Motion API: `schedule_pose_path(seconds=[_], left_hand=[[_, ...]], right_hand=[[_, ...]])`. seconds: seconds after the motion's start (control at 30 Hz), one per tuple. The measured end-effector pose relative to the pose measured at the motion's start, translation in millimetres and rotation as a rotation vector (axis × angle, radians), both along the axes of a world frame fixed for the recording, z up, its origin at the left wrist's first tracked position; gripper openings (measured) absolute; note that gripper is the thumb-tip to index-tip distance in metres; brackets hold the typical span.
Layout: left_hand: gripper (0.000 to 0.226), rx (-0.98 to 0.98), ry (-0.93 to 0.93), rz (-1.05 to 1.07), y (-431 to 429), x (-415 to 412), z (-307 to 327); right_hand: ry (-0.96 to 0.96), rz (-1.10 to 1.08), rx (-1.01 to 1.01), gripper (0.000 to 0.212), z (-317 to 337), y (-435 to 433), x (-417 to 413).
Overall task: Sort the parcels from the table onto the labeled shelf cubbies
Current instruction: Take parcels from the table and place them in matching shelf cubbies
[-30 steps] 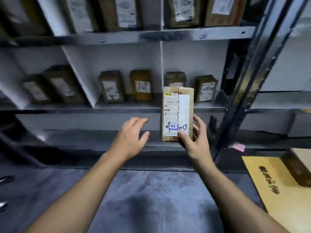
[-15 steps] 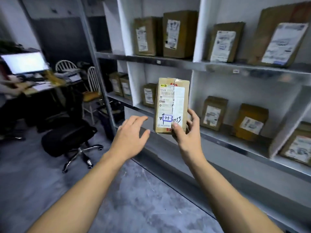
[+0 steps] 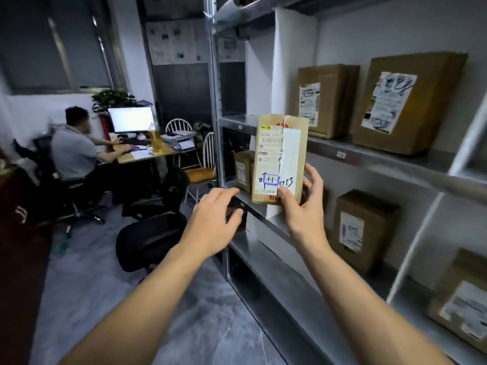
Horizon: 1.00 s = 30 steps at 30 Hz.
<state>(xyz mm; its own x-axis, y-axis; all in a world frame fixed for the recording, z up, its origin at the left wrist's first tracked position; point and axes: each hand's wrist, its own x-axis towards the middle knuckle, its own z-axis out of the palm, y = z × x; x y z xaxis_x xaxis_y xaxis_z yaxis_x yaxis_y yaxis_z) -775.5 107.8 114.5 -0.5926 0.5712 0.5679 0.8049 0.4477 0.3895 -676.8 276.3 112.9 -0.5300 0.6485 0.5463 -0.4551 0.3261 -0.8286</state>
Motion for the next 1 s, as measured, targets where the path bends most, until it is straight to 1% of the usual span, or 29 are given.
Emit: schedule_pose_path(seconds=[0.13,0.3,0.47,0.7,0.87,1.0], left_hand=[[0.046,-0.011,-0.018,0.040,15.1,-60.6,4.8],[0.046,-0.015,0.002,0.056,33.8,-147.0,6.0],[0.046,-0.008,0.038,0.000,62.9,-249.8,13.1],[0.045,0.027,0.128,-0.112,105.5,-382.9,44.6],[0.046,-0.014,0.131,-0.129,139.7,-452.2,53.2],[0.046,0.018,0.147,-0.157,171.1,-501.6,57.9]], right_hand=[[-0.013,0.019,0.023,0.061,10.1,17.1,-66.6],[-0.002,0.020,0.043,0.062,14.9,39.4,-150.5],[0.036,-0.044,0.064,0.064,21.3,64.8,-240.7],[0.098,-0.172,0.046,0.063,57.0,100.2,-353.7],[0.082,-0.205,0.045,0.062,74.9,125.6,-416.3],[0.091,-0.247,0.069,0.060,85.8,157.4,-464.2]])
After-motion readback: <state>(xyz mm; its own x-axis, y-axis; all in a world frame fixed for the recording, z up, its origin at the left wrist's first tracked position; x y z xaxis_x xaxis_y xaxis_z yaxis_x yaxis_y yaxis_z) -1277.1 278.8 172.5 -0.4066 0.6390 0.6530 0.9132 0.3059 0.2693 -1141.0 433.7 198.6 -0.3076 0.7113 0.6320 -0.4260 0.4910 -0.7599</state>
